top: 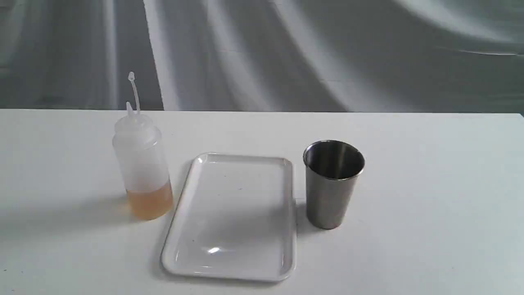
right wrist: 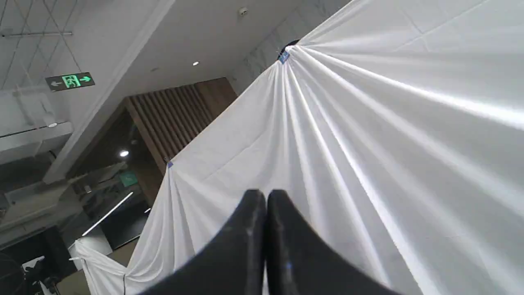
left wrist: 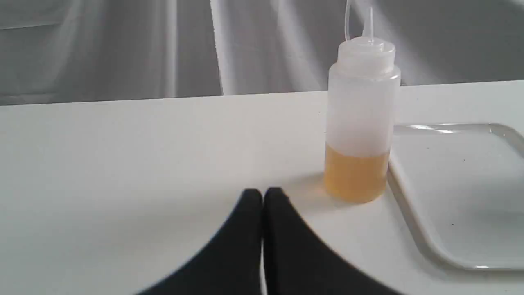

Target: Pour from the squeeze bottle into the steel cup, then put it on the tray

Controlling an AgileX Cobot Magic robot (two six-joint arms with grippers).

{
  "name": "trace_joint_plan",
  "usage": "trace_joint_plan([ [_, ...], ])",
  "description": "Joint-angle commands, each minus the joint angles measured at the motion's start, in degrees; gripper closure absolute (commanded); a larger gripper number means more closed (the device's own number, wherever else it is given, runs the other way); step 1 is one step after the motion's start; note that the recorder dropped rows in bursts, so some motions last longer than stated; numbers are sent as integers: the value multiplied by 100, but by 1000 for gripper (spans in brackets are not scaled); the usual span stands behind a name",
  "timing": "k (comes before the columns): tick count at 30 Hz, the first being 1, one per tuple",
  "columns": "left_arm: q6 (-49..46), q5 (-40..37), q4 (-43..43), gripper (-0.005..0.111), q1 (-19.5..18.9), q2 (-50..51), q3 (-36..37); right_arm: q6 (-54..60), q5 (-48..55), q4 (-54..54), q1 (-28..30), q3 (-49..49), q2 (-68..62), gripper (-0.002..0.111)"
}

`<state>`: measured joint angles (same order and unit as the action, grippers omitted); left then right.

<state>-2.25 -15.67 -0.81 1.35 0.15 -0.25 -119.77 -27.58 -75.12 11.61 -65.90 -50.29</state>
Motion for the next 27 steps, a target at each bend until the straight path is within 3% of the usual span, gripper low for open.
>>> trace_joint_plan([
  [1, 15, 43, -6, 107, -9, -15, 25, 19, -25, -34, 32, -22, -62, 108],
  [22, 26, 43, -6, 107, -9, -15, 25, 34, 518, 718, 32, -22, -199, 108],
  [27, 15, 43, -6, 107, -9, -15, 25, 1962, 682, 2265, -113, -22, -365, 108],
])
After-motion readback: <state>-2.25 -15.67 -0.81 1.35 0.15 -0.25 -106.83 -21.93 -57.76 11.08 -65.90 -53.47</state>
